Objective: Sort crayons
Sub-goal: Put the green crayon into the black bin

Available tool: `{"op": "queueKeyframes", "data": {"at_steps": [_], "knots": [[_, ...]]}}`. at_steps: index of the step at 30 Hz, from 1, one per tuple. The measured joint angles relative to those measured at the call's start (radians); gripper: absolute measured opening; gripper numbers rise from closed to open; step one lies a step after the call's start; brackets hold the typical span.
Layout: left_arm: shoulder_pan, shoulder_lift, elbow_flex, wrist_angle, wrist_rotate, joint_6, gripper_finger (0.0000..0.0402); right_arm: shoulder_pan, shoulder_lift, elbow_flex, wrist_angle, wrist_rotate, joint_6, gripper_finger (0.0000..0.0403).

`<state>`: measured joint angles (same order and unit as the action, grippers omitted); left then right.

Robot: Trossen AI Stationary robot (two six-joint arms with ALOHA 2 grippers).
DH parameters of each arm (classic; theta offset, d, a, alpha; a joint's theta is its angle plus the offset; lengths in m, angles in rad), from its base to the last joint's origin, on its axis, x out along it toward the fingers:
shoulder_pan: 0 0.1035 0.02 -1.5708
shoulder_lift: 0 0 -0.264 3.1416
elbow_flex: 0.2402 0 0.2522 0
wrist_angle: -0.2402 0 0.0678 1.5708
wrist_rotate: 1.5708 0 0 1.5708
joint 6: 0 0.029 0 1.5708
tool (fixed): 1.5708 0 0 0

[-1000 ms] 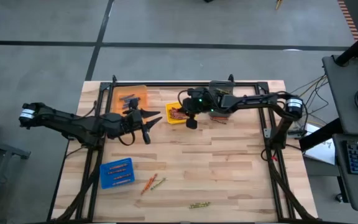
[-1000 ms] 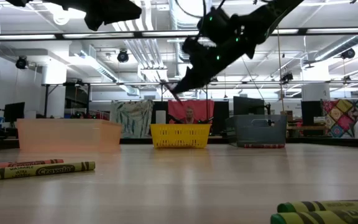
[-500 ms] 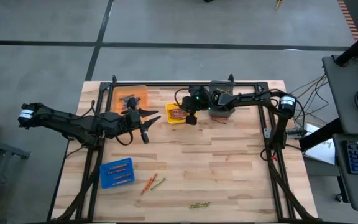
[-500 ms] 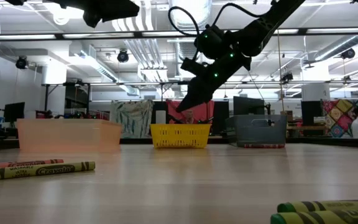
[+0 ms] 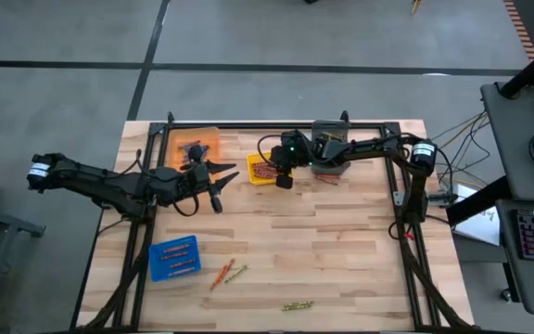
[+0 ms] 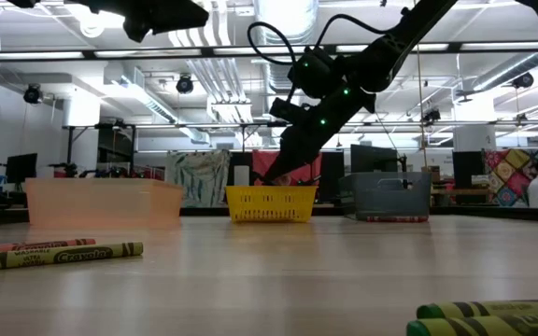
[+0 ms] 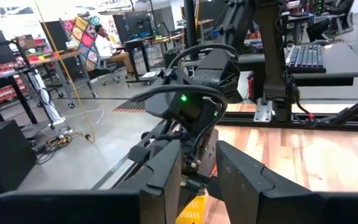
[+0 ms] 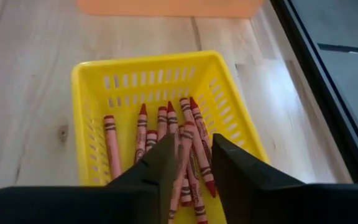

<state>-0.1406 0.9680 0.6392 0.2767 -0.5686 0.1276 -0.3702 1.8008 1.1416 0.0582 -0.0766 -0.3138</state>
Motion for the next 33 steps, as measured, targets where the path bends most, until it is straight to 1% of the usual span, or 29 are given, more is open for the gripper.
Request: {"op": "queueKeyframes", "data": {"at_steps": [5,9,12,15,20,27,33], "knots": [[-0.001,0.0,0.0,-0.023,0.001,-0.053,0.0084,0.001,-0.02,-0.001,-0.001,0.0,0.008,0.0115],[-0.002,0.002,0.0,-0.09,0.001,-0.144,0.0084,0.009,-0.06,-0.001,-0.001,0.0,0.053,0.0118],[-0.003,0.007,0.0,-0.144,0.002,-0.224,0.0084,0.016,-0.095,-0.001,-0.01,-0.002,0.125,0.0118],[-0.003,0.018,0.0,-0.189,0.008,-0.301,0.0084,0.025,-0.138,-0.001,-0.053,-0.003,0.179,0.0114],[-0.026,0.059,0.0,-0.228,0.062,-0.386,0.0084,0.068,-0.2,-0.002,-0.136,-0.01,0.183,0.0103],[-0.084,0.116,0.001,-0.24,0.063,-0.482,0.0084,0.146,-0.268,-0.031,-0.178,-0.009,0.172,0.0088],[-0.13,0.181,0.048,-0.239,0.052,-0.546,0.0084,0.196,-0.337,-0.068,-0.18,-0.009,0.173,0.0079]]}}
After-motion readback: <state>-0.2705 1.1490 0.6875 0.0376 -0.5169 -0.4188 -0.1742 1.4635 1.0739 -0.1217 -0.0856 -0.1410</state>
